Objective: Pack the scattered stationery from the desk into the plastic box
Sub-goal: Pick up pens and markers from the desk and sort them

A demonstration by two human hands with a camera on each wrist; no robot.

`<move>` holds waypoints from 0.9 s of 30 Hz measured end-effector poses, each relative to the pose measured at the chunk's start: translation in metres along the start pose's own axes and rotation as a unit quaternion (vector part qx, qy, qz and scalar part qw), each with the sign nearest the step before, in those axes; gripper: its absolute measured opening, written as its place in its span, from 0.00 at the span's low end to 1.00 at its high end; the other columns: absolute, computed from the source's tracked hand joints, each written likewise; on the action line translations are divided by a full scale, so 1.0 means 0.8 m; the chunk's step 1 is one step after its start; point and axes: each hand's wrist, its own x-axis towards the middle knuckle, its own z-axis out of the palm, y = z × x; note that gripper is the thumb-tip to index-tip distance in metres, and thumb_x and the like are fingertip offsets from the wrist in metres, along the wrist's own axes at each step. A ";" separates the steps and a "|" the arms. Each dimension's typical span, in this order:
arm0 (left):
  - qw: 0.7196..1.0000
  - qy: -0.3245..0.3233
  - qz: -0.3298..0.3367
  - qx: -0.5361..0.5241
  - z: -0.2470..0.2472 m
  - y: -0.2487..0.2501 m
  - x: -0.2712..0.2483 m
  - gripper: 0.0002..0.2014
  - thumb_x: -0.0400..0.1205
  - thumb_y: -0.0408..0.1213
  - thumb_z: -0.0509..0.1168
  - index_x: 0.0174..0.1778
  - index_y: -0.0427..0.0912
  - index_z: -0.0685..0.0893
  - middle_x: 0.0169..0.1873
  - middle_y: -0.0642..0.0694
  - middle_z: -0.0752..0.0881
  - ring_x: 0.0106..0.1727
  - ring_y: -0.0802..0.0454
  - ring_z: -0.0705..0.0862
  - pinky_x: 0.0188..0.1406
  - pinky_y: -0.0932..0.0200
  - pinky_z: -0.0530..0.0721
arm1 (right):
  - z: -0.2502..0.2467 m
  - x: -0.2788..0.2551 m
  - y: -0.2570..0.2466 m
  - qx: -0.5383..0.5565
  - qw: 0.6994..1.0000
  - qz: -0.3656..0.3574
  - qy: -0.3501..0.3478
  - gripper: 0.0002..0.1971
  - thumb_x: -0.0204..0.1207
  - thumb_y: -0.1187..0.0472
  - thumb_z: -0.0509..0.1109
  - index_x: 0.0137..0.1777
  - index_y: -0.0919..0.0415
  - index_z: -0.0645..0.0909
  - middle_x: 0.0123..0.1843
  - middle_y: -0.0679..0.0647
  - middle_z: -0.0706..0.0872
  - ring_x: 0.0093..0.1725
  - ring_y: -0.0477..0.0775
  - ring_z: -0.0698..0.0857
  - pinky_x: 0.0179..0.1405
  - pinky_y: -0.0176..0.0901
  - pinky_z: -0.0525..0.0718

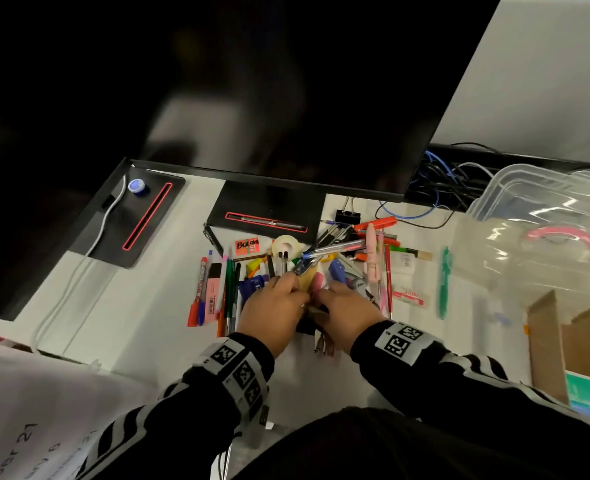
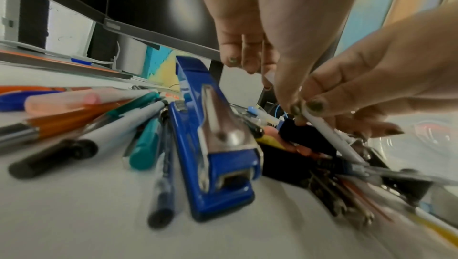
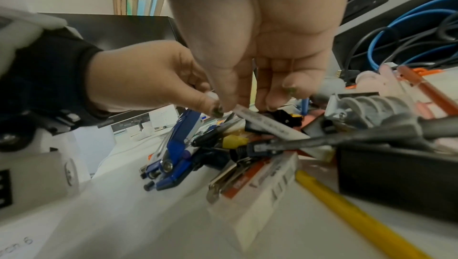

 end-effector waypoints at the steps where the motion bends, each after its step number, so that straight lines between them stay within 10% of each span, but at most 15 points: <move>1: 0.999 0.018 0.010 -0.028 -0.004 -0.002 -0.002 0.13 0.83 0.40 0.58 0.60 0.47 0.83 0.62 0.50 0.73 0.63 0.50 0.74 0.52 0.56 0.77 | -0.002 0.001 -0.001 0.004 1.000 0.005 0.004 0.18 0.83 0.53 0.59 0.70 0.58 0.72 0.65 0.58 0.76 0.63 0.60 0.78 0.63 0.47 0.76; 7: 0.970 0.144 -0.077 -0.183 -0.040 -0.035 -0.005 0.14 0.81 0.32 0.61 0.58 0.54 0.80 0.57 0.60 0.69 0.48 0.61 0.77 0.43 0.75 0.73 | -0.018 0.000 -0.005 -0.013 1.000 0.020 0.014 0.17 0.83 0.54 0.57 0.68 0.60 0.70 0.63 0.59 0.79 0.61 0.60 0.80 0.56 0.46 0.77; 11: 0.936 0.182 -0.225 -0.198 -0.045 -0.083 -0.003 0.12 0.79 0.29 0.60 0.55 0.48 0.79 0.57 0.48 0.75 0.42 0.50 0.81 0.39 0.58 0.77 | -0.019 0.001 -0.012 -0.018 0.999 0.020 0.030 0.14 0.83 0.55 0.56 0.65 0.60 0.71 0.58 0.58 0.82 0.56 0.59 0.82 0.51 0.45 0.78; 15: 0.917 0.088 -0.346 -0.176 -0.028 -0.123 0.005 0.08 0.80 0.36 0.61 0.54 0.41 0.78 0.55 0.41 0.78 0.45 0.43 0.80 0.43 0.54 0.75 | -0.016 0.003 -0.012 -0.022 0.999 0.028 0.005 0.18 0.82 0.55 0.57 0.69 0.60 0.69 0.57 0.58 0.83 0.56 0.59 0.82 0.53 0.45 0.79; 27: 0.917 0.048 -0.343 -0.197 -0.011 -0.115 0.010 0.06 0.77 0.37 0.69 0.39 0.42 0.79 0.37 0.46 0.80 0.40 0.48 0.77 0.43 0.58 0.74 | -0.017 -0.005 0.004 -0.003 0.999 0.050 -0.018 0.09 0.79 0.55 0.63 0.55 0.58 0.77 0.52 0.56 0.83 0.48 0.55 0.80 0.44 0.39 0.73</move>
